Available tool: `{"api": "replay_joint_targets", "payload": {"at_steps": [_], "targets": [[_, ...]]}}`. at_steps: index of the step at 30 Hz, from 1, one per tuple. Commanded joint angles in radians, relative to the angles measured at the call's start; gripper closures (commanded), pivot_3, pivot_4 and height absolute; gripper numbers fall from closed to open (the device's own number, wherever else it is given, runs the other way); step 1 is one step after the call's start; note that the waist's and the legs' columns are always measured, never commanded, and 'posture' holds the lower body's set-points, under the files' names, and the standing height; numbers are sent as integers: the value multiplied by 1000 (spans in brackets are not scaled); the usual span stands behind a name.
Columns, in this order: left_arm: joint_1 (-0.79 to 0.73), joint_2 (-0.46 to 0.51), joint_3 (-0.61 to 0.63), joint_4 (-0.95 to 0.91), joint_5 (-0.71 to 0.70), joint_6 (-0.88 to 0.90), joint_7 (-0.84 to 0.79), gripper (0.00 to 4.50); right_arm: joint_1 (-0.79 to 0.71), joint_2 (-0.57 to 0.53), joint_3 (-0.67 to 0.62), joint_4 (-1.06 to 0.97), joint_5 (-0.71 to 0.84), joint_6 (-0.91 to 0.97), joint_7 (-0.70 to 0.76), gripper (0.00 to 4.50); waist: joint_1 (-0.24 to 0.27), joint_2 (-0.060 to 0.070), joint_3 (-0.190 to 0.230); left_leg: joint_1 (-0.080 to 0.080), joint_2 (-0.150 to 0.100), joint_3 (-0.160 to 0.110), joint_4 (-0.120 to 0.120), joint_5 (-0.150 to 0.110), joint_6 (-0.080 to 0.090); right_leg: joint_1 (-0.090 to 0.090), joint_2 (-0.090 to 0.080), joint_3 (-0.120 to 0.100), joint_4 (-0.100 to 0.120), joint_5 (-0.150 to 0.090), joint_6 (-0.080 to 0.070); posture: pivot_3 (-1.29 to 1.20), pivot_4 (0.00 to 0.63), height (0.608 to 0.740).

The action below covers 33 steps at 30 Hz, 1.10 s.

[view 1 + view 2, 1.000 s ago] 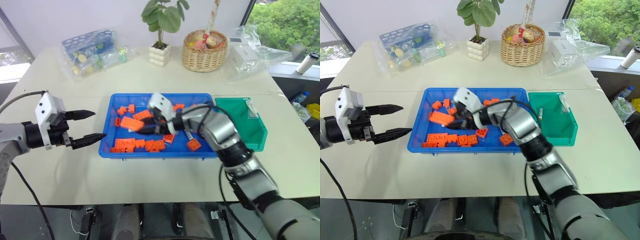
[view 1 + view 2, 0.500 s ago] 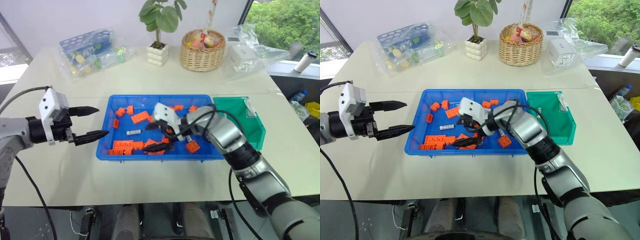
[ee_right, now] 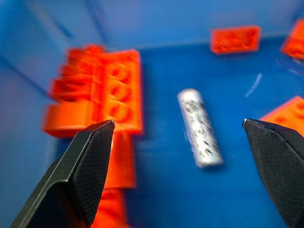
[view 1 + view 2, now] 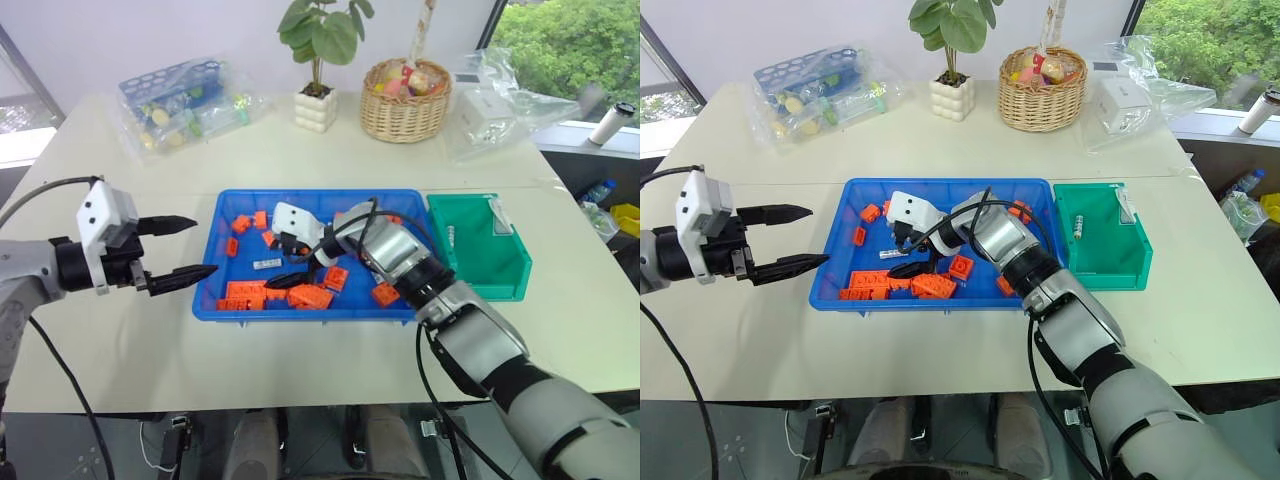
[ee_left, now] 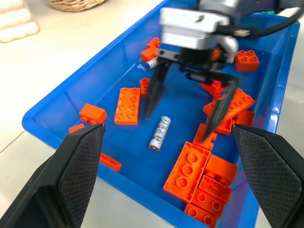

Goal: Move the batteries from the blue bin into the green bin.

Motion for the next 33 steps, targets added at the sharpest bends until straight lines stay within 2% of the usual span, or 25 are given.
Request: {"api": "replay_joint_targets", "payload": {"at_steps": [1,8,11,18,19,30,33], "targets": [[23,9,62,-51,-23,7,11,0,-66,25,-60,66,10,-22,25,64,-1,0,0,0,0,0,0,0,0,0,0,0,0,0,0,0,150,736],[34,12,61,-62,-37,15,10,0,-94,48,-79,224,-51,-124,-5,64,-1,0,0,0,0,0,0,0,0,0,0,0,0,0,0,0,150,736],[21,11,41,-60,-36,11,5,0,-65,42,-60,250,-91,-178,-3,729,-1,0,0,0,0,0,0,0,0,0,0,0,0,0,0,0,150,736],[-30,7,-6,-15,-17,-3,-14,0,-16,43,-59,203,-129,-211,8,4333,-1,0,0,1,0,0,0,0,0,1,0,0,0,0,0,0,150,736],[-36,5,-13,-9,-12,-7,-17,0,-11,44,-61,192,-134,-211,6,4466,-1,0,0,2,0,0,0,0,0,1,0,0,0,0,0,0,150,736],[-92,-13,-72,32,3,-38,-40,0,8,37,-100,112,-139,-168,-39,4466,0,0,0,1,0,0,0,0,0,1,0,0,1,0,0,0,150,736],[-114,-27,-94,33,-9,-32,-43,0,21,8,-123,-2,-115,-95,-20,4466,2,0,0,1,0,0,0,0,0,1,0,0,0,0,0,0,150,736]]}}
